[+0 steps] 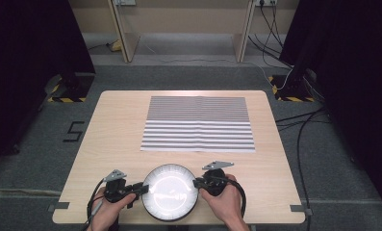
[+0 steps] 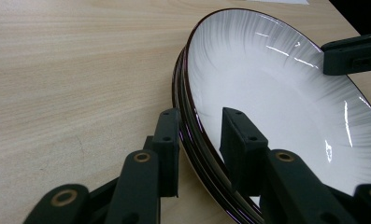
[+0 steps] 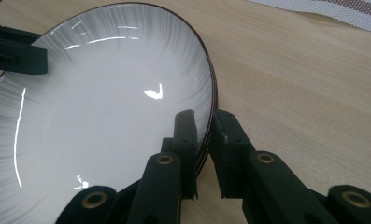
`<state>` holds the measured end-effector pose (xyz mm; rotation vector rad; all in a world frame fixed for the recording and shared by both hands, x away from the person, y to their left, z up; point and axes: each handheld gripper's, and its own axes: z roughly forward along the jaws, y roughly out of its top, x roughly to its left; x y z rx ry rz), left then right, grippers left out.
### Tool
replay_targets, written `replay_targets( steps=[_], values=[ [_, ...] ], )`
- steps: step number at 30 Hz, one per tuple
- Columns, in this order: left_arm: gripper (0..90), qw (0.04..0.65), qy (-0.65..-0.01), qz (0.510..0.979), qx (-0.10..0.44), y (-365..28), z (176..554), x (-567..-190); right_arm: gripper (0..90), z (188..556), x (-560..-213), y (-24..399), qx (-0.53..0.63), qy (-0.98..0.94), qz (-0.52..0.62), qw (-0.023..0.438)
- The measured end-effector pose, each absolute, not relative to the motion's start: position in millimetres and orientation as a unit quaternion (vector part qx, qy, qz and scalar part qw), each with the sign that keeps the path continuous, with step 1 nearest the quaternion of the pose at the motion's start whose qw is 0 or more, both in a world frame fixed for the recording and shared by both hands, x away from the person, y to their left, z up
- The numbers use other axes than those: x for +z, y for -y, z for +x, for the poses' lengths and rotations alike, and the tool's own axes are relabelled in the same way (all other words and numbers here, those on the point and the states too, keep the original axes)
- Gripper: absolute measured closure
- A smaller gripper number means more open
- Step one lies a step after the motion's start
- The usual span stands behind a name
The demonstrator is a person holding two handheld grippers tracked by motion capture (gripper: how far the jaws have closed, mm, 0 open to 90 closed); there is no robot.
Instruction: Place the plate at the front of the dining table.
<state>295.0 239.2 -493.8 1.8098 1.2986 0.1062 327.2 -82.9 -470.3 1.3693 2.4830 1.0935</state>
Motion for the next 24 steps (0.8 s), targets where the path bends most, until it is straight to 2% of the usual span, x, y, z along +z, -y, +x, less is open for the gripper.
replay_targets(
  steps=[7, 12, 13, 14, 15, 16, 19, 21, 24],
  values=[
    [68.7, 0.439, -0.521, 0.731, 0.046, -239, 296, -491, 80.4, 325, -467, 72, 0.335, -0.83, 0.437, 0.089],
    [68.5, 0.45, -0.526, 0.721, 0.028, -243, 298, -492, 89.4, 324, -460, 68, 0.335, -0.836, 0.421, 0.111],
    [68.8, 0.449, -0.523, 0.723, 0.031, -243, 298, -491, 90.0, 326, -458, 67, 0.342, -0.838, 0.414, 0.095],
    [69.0, 0.446, -0.521, 0.727, 0.035, -242, 298, -490, 90.0, 327, -462, 63, 0.359, -0.834, 0.418, 0.016],
    [69.1, 0.446, -0.519, 0.728, 0.037, -242, 298, -490, 90.0, 323, -471, 50, 0.327, -0.854, 0.405, 0.006],
    [69.2, 0.446, -0.52, 0.728, 0.038, -242, 297, -490, 90.0, 319, -475, 44, 0.326, -0.86, 0.39, 0.041],
    [69.3, 0.449, -0.523, 0.723, 0.035, -243, 295, -492, 88.9, 321, -469, 46, 0.34, -0.855, 0.389, 0.046],
    [69.1, 0.449, -0.523, 0.724, 0.034, -243, 295, -493, 82.3, 324, -462, 57, 0.349, -0.842, 0.407, 0.06],
    [69.5, 0.448, -0.521, 0.725, 0.042, -241, 295, -492, 78.2, 326, -456, 69, 0.344, -0.838, 0.415, 0.087]
  ],
)
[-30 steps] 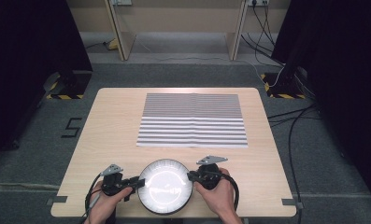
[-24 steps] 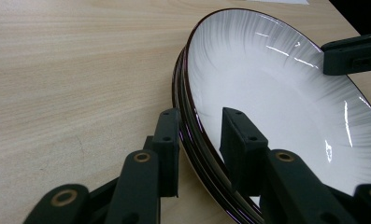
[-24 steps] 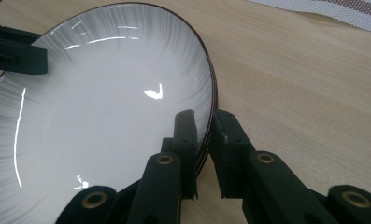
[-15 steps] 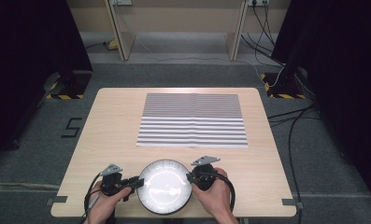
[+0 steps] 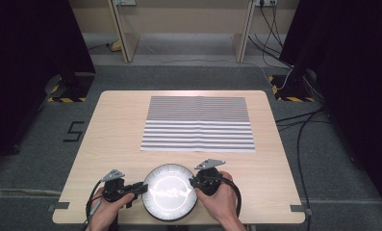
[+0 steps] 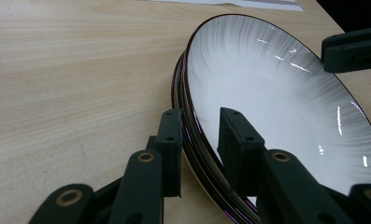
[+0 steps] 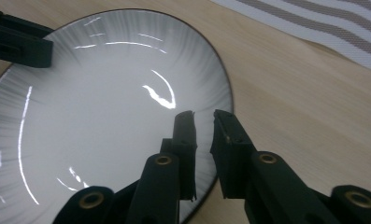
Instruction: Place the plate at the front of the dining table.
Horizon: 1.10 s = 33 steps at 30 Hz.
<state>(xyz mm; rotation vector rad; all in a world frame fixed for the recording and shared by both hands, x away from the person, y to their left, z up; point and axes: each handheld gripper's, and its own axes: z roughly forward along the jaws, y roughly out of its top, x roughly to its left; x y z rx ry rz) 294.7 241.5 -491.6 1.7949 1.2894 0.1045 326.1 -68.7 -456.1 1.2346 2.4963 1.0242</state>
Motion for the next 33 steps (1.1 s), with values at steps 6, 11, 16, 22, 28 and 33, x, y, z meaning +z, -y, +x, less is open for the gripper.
replay_targets(
  steps=[6, 11, 16, 22, 28, 33],
  values=[
    [69.3, 0.451, -0.523, 0.722, 0.042, -242, 294, -492, 73.9, 327, -458, 75, 0.347, -0.828, 0.43, 0.091],
    [68.1, 0.451, -0.523, 0.723, 0.04, -242, 294, -492, 81.0, 327, -462, 74, 0.329, -0.836, 0.431, 0.085],
    [67.3, 0.45, -0.522, 0.724, 0.043, -241, 294, -492, 80.8, 325, -461, 68, 0.318, -0.842, 0.425, 0.099],
    [67.1, 0.45, -0.523, 0.723, 0.044, -242, 294, -491, 80.8, 323, -462, 61, 0.311, -0.845, 0.419, 0.119],
    [66.8, 0.449, -0.525, 0.721, 0.046, -244, 294, -490, 81.6, 328, -462, 57, 0.311, -0.85, 0.41, 0.117],
    [67.2, 0.449, -0.525, 0.722, 0.05, -243, 294, -490, 89.3, 326, -458, 59, 0.322, -0.845, 0.409, 0.122]
  ],
)
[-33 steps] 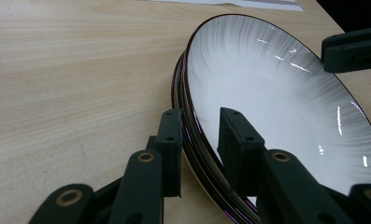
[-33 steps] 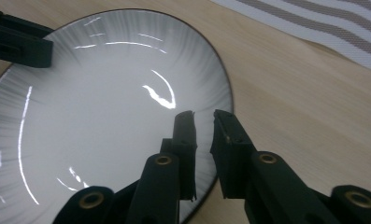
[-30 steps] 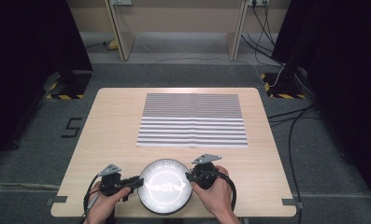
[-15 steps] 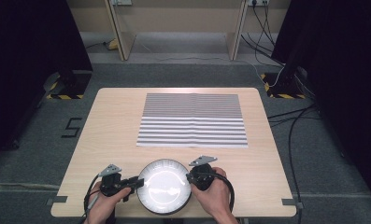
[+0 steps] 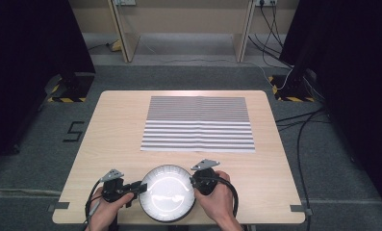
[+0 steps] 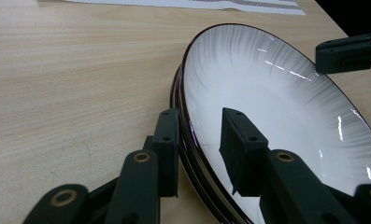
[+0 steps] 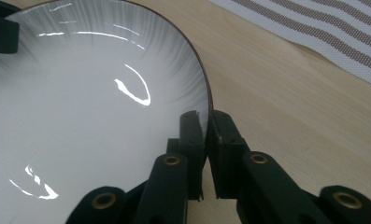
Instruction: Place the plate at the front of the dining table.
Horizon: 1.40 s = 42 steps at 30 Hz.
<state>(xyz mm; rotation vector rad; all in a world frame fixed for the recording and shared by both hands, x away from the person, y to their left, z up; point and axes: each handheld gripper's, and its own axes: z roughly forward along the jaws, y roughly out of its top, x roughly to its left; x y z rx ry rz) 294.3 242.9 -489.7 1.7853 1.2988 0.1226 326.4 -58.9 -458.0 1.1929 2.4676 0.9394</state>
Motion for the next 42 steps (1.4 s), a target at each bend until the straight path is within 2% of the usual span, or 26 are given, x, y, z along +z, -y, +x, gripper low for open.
replay_targets(
  steps=[1, 2, 3, 4, 6, 7, 10, 13, 19, 25, 29, 34, 42],
  values=[
    [68.3, 0.448, -0.524, 0.722, 0.051, -243, 294, -490, 90.0, 326, -456, 59, 0.329, -0.846, 0.404, 0.112],
    [70.2, 0.444, -0.525, 0.724, 0.055, -242, 294, -489, 90.0, 327, -460, 56, 0.329, -0.852, 0.402, 0.063],
    [72.1, 0.44, -0.523, 0.727, 0.058, -242, 294, -489, 90.0, 324, -469, 48, 0.294, -0.867, 0.398, 0.06],
    [73.6, 0.439, -0.523, 0.728, 0.059, -243, 294, -489, 90.0, 318, -474, 41, 0.309, -0.862, 0.392, 0.084],
    [73.6, 0.441, -0.524, 0.726, 0.056, -244, 292, -489, 90.0, 317, -473, 40, 0.304, -0.864, 0.393, 0.085],
    [73.5, 0.446, -0.525, 0.723, 0.055, -244, 290, -490, 83.3, 321, -466, 45, 0.327, -0.849, 0.409, 0.077],
    [73.2, 0.444, -0.526, 0.724, 0.049, -245, 291, -490, 79.5, 326, -450, 66, 0.339, -0.826, 0.441, 0.093],
    [72.7, 0.447, -0.529, 0.72, 0.047, -245, 293, -490, 79.5, 329, -445, 81, 0.322, -0.827, 0.454, 0.076],
    [71.1, 0.447, -0.53, 0.719, 0.046, -245, 291, -490, 79.8, 328, -456, 75, 0.31, -0.835, 0.454, 0.025],
    [68.4, 0.447, -0.529, 0.72, 0.047, -243, 291, -489, 81.8, 326, -454, 71, 0.299, -0.836, 0.459, 0.04],
    [67.5, 0.444, -0.531, 0.72, 0.049, -243, 291, -489, 89.1, 324, -450, 63, 0.3, -0.847, 0.436, 0.048],
    [67.6, 0.444, -0.533, 0.719, 0.045, -244, 291, -490, 80.9, 327, -456, 57, 0.297, -0.846, 0.44, 0.047],
    [70.3, 0.439, -0.54, 0.717, 0.039, -246, 292, -489, 80.8, 332, -460, 59, 0.311, -0.834, 0.454, 0.029]
  ],
)
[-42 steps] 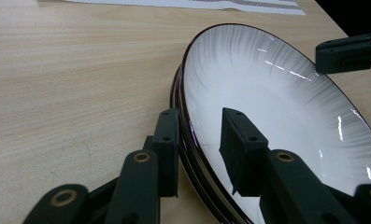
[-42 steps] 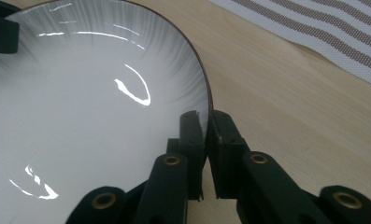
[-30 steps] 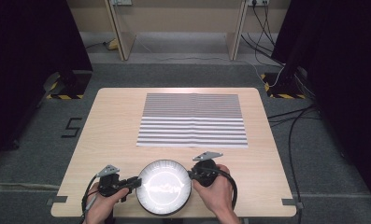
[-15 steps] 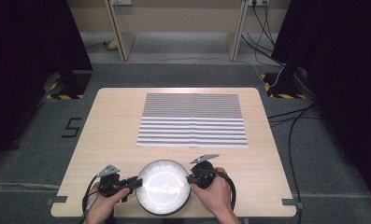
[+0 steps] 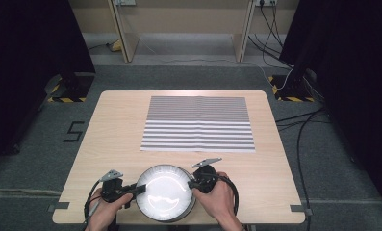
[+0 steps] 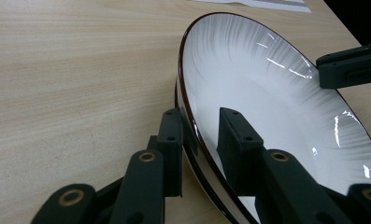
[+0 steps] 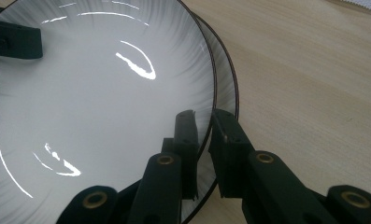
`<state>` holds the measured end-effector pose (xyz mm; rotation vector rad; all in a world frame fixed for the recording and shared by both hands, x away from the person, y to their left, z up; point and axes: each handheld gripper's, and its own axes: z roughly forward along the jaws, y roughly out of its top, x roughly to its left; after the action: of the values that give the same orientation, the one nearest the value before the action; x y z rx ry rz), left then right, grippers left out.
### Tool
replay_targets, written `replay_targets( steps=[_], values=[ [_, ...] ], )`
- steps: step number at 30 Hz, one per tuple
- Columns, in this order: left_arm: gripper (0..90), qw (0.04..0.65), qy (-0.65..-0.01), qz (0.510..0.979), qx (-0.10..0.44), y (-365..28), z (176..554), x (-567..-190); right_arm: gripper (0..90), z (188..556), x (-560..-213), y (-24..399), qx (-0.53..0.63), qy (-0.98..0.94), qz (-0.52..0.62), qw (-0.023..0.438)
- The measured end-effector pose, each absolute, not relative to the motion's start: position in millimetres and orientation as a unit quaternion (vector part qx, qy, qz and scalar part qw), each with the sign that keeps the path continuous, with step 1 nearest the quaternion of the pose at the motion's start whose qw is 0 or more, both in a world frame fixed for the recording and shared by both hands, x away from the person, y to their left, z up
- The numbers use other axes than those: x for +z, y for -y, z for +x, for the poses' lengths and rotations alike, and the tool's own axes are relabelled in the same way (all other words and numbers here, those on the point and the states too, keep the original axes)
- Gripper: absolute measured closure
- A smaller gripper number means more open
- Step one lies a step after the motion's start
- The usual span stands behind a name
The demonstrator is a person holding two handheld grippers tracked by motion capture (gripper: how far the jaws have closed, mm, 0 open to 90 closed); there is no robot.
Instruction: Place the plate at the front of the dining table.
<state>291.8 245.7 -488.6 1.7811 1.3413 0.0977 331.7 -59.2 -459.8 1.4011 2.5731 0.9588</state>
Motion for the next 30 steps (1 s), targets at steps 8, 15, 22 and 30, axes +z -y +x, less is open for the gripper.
replay_targets(
  steps=[8, 15, 22, 30],
  values=[
    [71.2, 0.434, -0.544, 0.717, 0.05, -243.9, 289.3, -487.7, 80.1, 335.1, -462.1, 59.6, 0.316, -0.83, 0.46, 0.013],
    [71.5, 0.434, -0.548, 0.714, 0.054, -243.6, 288.2, -487.6, 77.4, 333.2, -463.0, 58.9, 0.321, -0.823, 0.469, 0.014],
    [72.5, 0.438, -0.549, 0.71, 0.058, -244.7, 287.9, -487.7, 75.0, 333.5, -468.8, 55.2, 0.314, -0.822, 0.474, -0.006],
    [72.4, 0.439, -0.549, 0.71, 0.049, -245.7, 287.3, -487.0, 73.3, 332.2, -468.1, 58.9, 0.315, -0.819, 0.478, -0.028]
  ],
)
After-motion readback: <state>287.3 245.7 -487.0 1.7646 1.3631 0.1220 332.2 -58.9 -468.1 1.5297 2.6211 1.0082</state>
